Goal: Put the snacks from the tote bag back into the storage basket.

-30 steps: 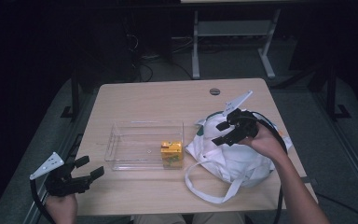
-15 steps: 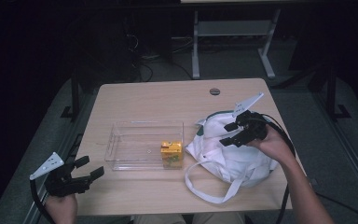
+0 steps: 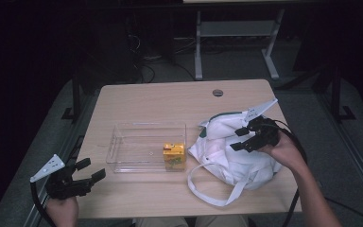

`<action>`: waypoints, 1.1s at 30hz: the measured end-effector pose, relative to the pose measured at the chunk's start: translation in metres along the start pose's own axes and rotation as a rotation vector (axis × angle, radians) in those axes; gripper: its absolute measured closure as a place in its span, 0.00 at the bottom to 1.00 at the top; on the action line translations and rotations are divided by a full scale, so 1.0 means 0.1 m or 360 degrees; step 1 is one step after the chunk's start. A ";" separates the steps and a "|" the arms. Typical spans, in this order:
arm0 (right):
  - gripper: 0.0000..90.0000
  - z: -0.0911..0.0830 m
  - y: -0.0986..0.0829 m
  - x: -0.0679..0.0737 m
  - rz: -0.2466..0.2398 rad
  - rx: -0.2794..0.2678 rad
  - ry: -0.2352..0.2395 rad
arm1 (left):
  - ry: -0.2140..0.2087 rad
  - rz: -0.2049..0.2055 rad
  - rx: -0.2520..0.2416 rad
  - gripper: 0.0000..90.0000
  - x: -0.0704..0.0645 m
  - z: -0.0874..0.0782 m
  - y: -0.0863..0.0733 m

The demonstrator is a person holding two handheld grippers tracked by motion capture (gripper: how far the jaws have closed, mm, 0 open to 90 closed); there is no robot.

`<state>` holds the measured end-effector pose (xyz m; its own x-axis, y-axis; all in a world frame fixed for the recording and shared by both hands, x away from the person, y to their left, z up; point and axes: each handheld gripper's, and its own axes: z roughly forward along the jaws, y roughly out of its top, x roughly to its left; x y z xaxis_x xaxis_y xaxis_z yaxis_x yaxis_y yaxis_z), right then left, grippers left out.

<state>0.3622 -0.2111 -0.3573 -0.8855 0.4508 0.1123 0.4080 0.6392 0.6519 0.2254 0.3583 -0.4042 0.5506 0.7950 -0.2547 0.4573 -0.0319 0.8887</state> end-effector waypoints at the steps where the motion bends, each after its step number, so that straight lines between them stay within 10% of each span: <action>1: 0.39 -0.01 -0.02 0.00 0.0001 -0.0007 -0.0007 | 0.0000 0.0000 -0.0002 0.14 0.00 0.00 0.00; 33: 0.39 -0.19 -0.64 -0.03 0.0129 -0.0089 -0.0067 | -0.0007 0.0000 0.0010 0.14 -0.01 0.01 -0.01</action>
<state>0.3343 -0.2644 -0.3850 -0.8395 0.5262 0.1358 0.4640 0.5641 0.6830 0.2255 0.3573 -0.4050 0.5536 0.7924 -0.2563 0.4615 -0.0358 0.8864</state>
